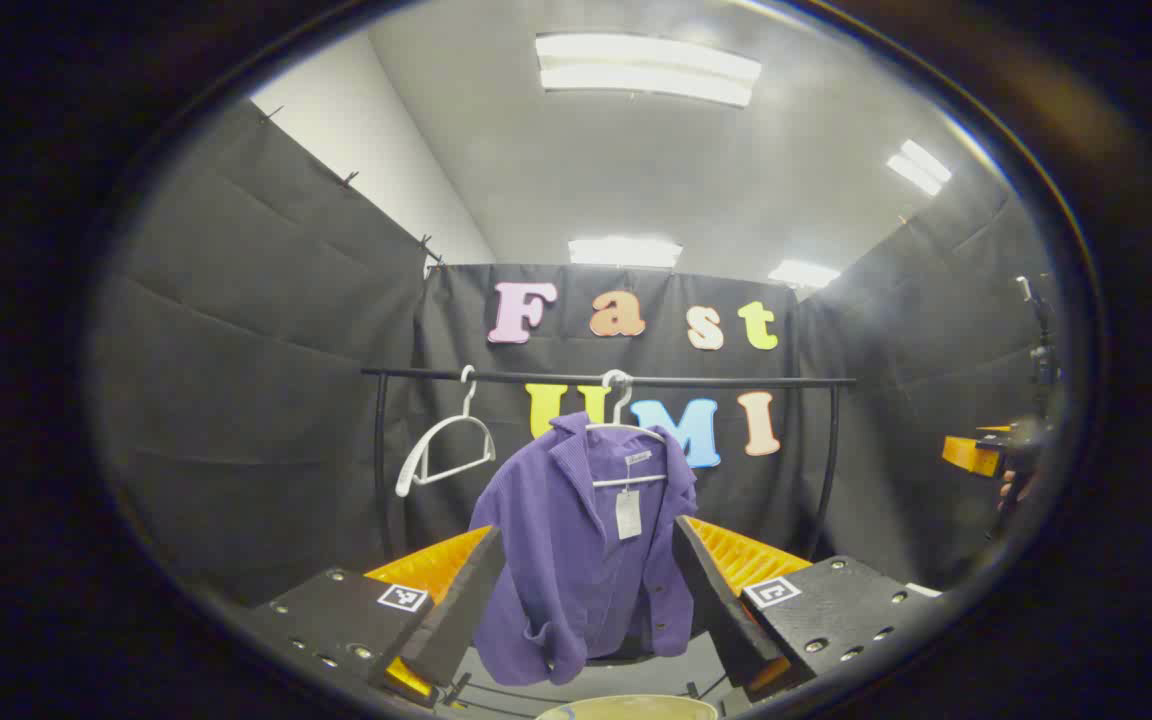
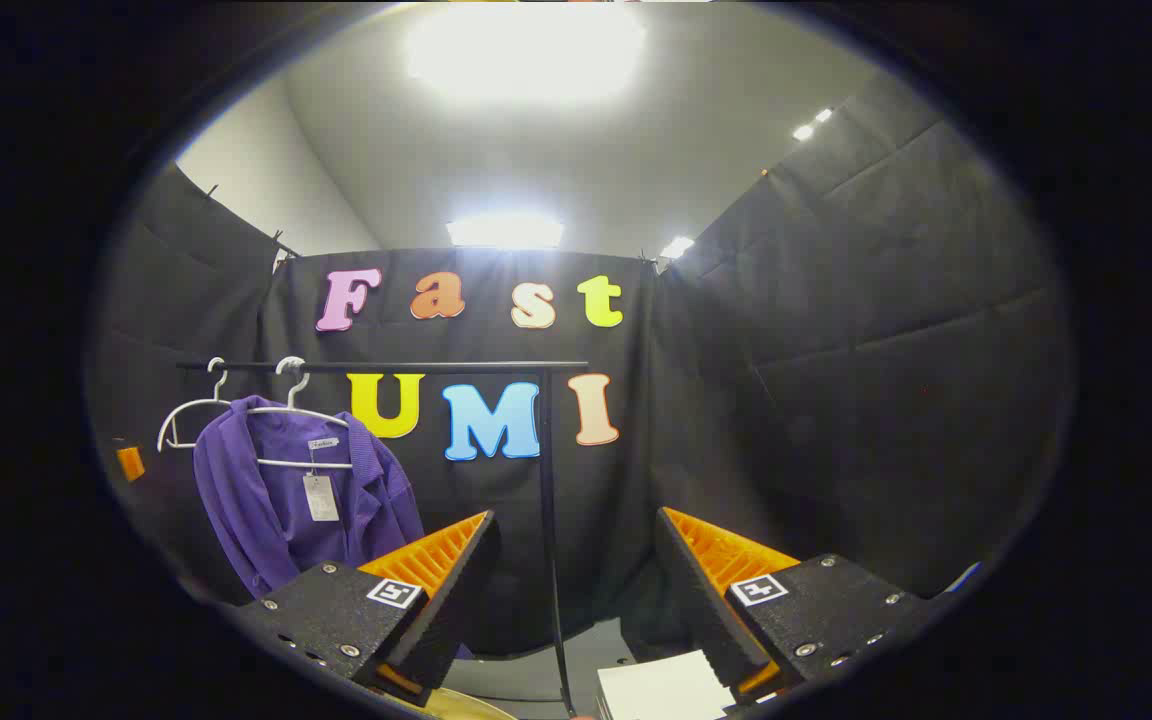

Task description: Grasp the clothes on the hanger with both hands and then place them into the laundry hamper below.

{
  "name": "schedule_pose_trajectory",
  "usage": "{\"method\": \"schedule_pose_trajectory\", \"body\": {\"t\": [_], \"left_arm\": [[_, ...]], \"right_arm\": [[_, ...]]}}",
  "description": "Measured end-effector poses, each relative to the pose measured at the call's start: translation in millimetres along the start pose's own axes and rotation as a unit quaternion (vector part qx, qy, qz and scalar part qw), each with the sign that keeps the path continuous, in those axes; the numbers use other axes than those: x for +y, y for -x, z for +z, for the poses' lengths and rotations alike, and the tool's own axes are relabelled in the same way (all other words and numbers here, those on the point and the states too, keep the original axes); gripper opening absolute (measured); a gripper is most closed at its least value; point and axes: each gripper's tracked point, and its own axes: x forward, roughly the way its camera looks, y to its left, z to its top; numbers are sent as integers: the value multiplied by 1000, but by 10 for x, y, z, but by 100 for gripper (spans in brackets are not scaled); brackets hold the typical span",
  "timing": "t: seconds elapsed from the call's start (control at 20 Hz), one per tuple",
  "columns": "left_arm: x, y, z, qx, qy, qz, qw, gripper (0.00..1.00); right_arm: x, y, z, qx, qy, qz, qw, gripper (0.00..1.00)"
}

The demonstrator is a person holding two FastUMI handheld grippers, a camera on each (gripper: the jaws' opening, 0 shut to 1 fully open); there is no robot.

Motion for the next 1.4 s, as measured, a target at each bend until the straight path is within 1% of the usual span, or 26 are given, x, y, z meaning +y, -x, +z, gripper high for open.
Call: {"method": "schedule_pose_trajectory", "body": {"t": [0.05, 0.1, 0.15, 0.2, 0.25, 0.3, 0.35, 0.65, 0.85, 1.0, 1.05, 1.15, 1.2, 1.25, 1.3, 1.4], "left_arm": [[11, -5, -32, 2, 0, -1, 1000, 100], [14, -19, -59, 5, 1, -2, 1000, 100], [10, -22, -95, 10, 6, -4, 1000, 97], [13, -33, -119, 13, 12, -5, 1000, 100], [27, -25, -127, 13, 16, -4, 1000, 100], [46, -22, -130, 14, 16, -3, 1000, 98], [79, -16, -150, 16, 15, 0, 1000, 100], [306, 44, -318, 41, -15, 25, 999, 100], [411, 58, -423, 60, -11, 37, 997, 100], [405, -64, -403, 63, -10, 34, 997, 100], [399, -110, -391, 61, -11, 34, 998, 97], [341, -265, -371, 61, -6, 37, 997, 97], [311, -358, -369, 64, 2, 41, 997, 98], [278, -465, -396, 71, 15, 42, 996, 100], [212, -565, -419, 80, 31, 34, 996, 97], [206, -788, -428, 91, 54, 32, 994, 98]], "right_arm": [[27, 1, 4, 1, 0, 2, 1000, 96], [63, 0, -5, 3, 1, 5, 1000, 96], [111, -11, -11, 4, 1, 8, 1000, 96], [161, -4, -16, 6, 3, 13, 1000, 96], [212, -23, -23, 7, 4, 17, 1000, 96], [264, -24, -38, 11, 5, 22, 1000, 96], [329, -14, -53, 15, 5, 28, 999, 96], [871, -111, -41, 26, 11, 80, 996, 96], [1267, -235, 2, 37, 7, 113, 993, 96], [1655, -358, 75, 47, 14, 151, 987, 96], [1777, -399, 89, 49, 11, 163, 985, 96], [2014, -485, 93, 52, 2, 186, 981, 96], [2094, -546, 80, 52, 1, 192, 980, 96], [2167, -625, 56, 56, 1, 197, 979, 96], [2260, -716, 23, 59, 0, 203, 977, 96], [2420, -926, -55, 70, -3, 214, 974, 96]]}}
